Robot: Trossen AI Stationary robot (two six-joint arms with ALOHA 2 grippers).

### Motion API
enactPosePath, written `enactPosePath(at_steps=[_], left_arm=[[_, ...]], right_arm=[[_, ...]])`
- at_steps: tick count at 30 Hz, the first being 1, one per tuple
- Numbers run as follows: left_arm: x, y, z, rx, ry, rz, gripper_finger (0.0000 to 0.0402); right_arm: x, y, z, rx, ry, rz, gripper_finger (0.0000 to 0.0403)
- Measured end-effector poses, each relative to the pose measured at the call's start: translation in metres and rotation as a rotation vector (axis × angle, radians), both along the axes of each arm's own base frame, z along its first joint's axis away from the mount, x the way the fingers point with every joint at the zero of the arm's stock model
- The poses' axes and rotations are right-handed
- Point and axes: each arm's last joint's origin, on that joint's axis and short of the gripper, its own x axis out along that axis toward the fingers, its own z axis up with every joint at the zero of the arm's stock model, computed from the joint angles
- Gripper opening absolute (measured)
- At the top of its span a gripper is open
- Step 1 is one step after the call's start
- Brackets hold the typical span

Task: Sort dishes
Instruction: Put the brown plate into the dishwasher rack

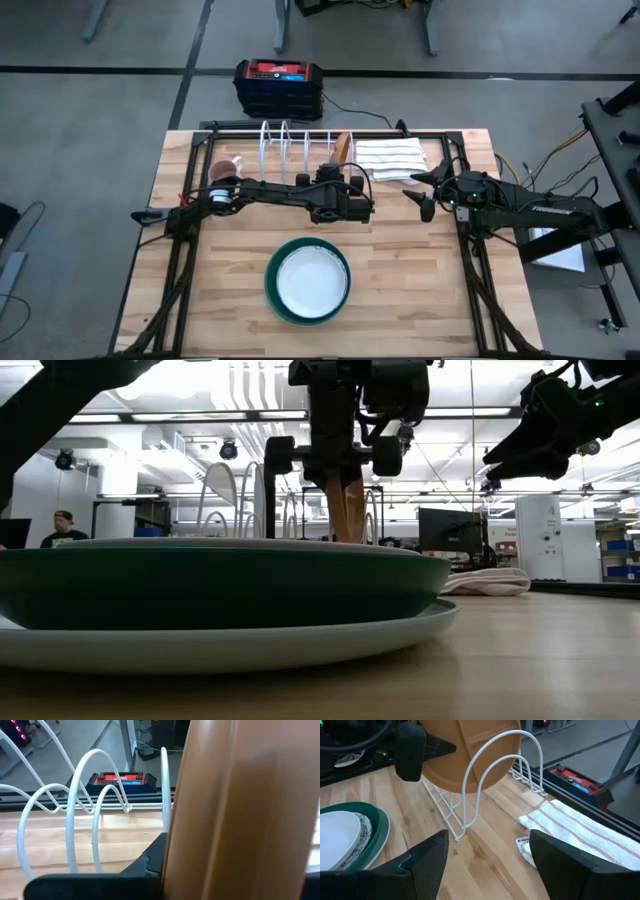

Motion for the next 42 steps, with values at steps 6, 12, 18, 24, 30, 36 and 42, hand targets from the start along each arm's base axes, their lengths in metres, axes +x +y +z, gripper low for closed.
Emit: enactPosePath(at_steps=[6, 12, 18, 24, 30, 36, 42], left_arm=[[0.0, 0.0, -0.001, -0.011, 0.001, -0.001, 0.0043], [-0.001, 0.0, -0.006, -0.026, -0.002, 0.007, 0.0044], [-0.002, -0.001, -0.011, -0.04, -0.004, 0.013, 0.0044], [-0.003, -0.003, -0.017, -0.047, -0.004, 0.016, 0.0044], [-0.003, -0.005, -0.017, -0.05, -0.007, 0.013, 0.0044], [-0.002, -0.005, -0.017, -0.05, -0.01, 0.012, 0.0045], [-0.002, -0.005, -0.019, -0.048, -0.008, 0.011, 0.0045]], right_arm=[[0.0, 0.0, 0.0, 0.0, 0.0, 0.0, 0.0277], [0.0, 0.0, 0.0, 0.0, 0.0, 0.0, 0.0271], [0.0, 0.0, 0.0, 0.0, 0.0, 0.0, 0.0278], [0.0, 0.0, 0.0, 0.0, 0.0, 0.0, 0.0273], [0.0, 0.0, 0.0, 0.0, 0.0, 0.0, 0.0273], [0.0, 0.0, 0.0, 0.0, -0.001, 0.0, 0.0278], [0.0, 0.0, 0.0, 0.0, 0.0, 0.0, 0.0271]])
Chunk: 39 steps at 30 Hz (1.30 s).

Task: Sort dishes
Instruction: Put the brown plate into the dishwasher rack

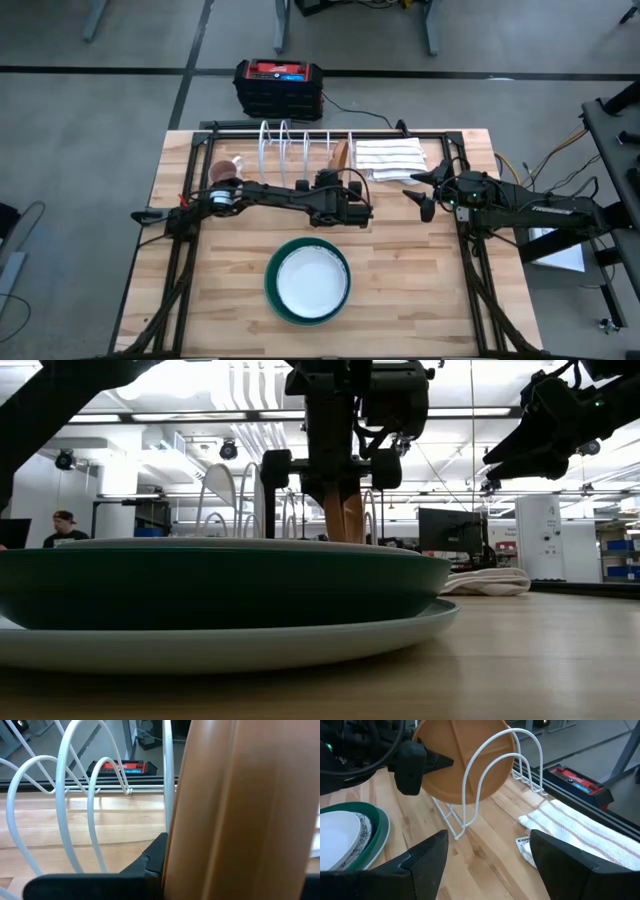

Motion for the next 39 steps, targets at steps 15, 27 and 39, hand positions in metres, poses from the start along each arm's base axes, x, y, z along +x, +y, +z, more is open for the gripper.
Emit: enactPosePath(at_steps=[15, 27, 39], left_arm=[[0.006, -0.001, -0.02, -0.001, 0.008, 0.009, 0.0045], [0.008, -0.001, -0.024, -0.001, -0.001, 0.01, 0.0045], [0.008, -0.002, -0.024, 0.0, 0.007, 0.003, 0.0045]], right_arm=[[0.0, 0.0, -0.001, 0.001, 0.006, 0.0, 0.0271], [0.0, 0.0, -0.001, 0.001, 0.007, 0.0, 0.0273], [0.0, 0.0, -0.001, 0.004, 0.005, -0.001, 0.028]])
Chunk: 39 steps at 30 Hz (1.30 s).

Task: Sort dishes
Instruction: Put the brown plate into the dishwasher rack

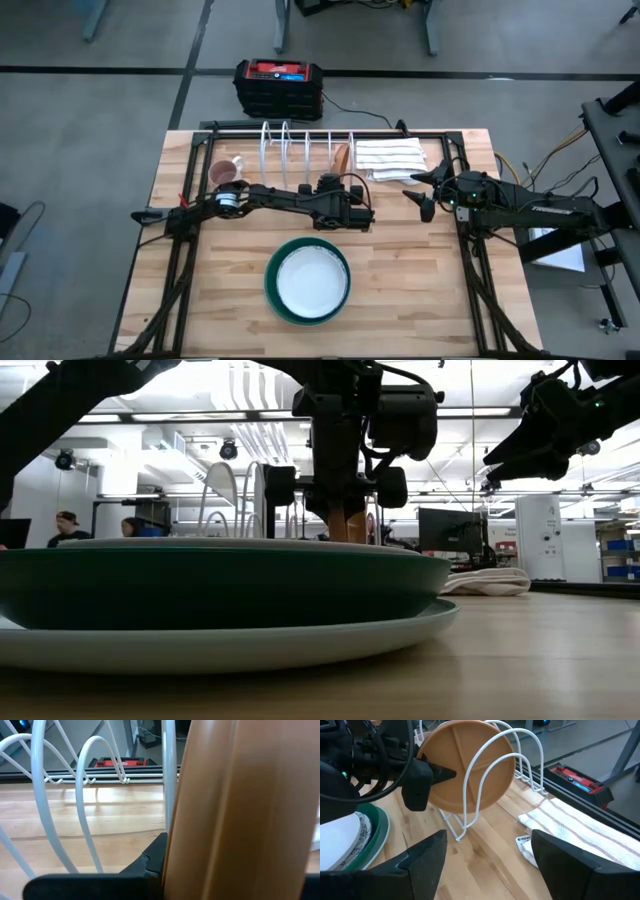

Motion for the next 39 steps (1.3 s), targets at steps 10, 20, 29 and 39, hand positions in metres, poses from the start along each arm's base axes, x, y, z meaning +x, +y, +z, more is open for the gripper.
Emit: enactPosePath(at_steps=[10, 20, 29, 39], left_arm=[[-0.0001, -0.0003, -0.0002, -0.001, 0.015, -0.008, 0.0045], [0.0, -0.0003, -0.0003, -0.001, 0.024, -0.013, 0.0045], [0.0, -0.0005, -0.0003, 0.0, 0.031, -0.017, 0.0045], [0.0009, -0.0013, -0.0034, 0.008, 0.045, -0.025, 0.0045]], right_arm=[[0.0, 0.0, 0.0, 0.0, 0.0, 0.0, 0.0286], [0.0, 0.0, 0.0, 0.0, 0.0, 0.0, 0.0281], [0.0, 0.0, 0.0, 0.0, 0.0, 0.0, 0.0287], [0.0, 0.0, -0.0003, 0.0, 0.001, 0.0, 0.0288]])
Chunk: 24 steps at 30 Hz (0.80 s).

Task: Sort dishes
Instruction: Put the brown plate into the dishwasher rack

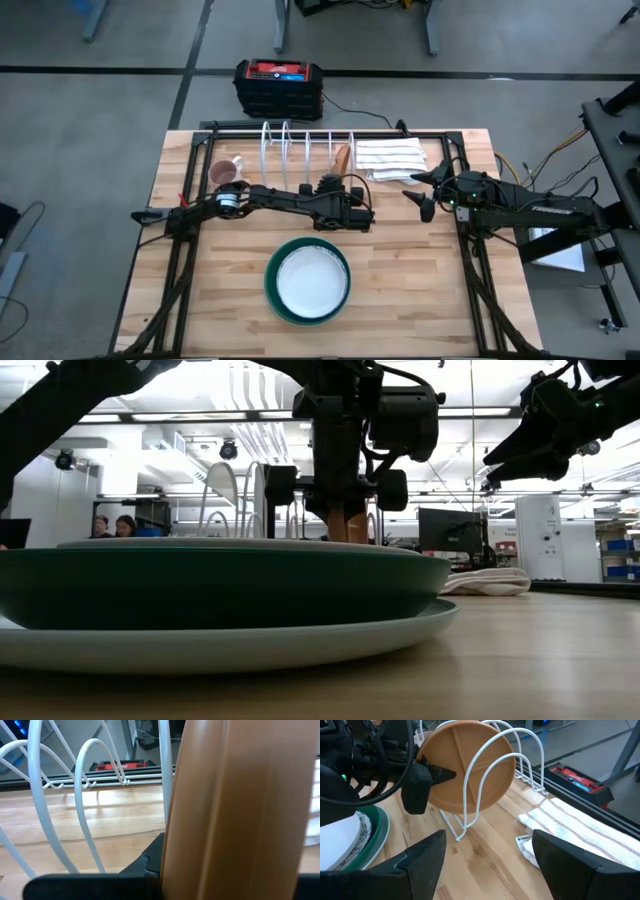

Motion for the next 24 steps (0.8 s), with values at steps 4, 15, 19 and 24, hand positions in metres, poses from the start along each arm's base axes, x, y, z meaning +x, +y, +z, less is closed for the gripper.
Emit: enactPosePath(at_steps=[4, 15, 19, 24], left_arm=[[0.0002, 0.0, -0.0002, 0.0, 0.0, -0.001, 0.0045], [-0.0001, -0.0003, -0.0017, -0.004, 0.026, -0.014, 0.0045], [-0.0001, -0.0004, -0.0017, -0.005, 0.031, -0.017, 0.0045], [-0.0001, -0.0006, -0.0019, -0.007, 0.029, -0.016, 0.0045]], right_arm=[[0.0, 0.0, 0.0, 0.0, 0.0, 0.0, 0.0287], [0.0, 0.0, -0.0002, -0.001, 0.001, 0.0, 0.0289], [0.0, 0.0, -0.0001, -0.001, 0.001, 0.001, 0.029], [0.0, 0.0, -0.0002, -0.001, 0.001, 0.0, 0.0283]])
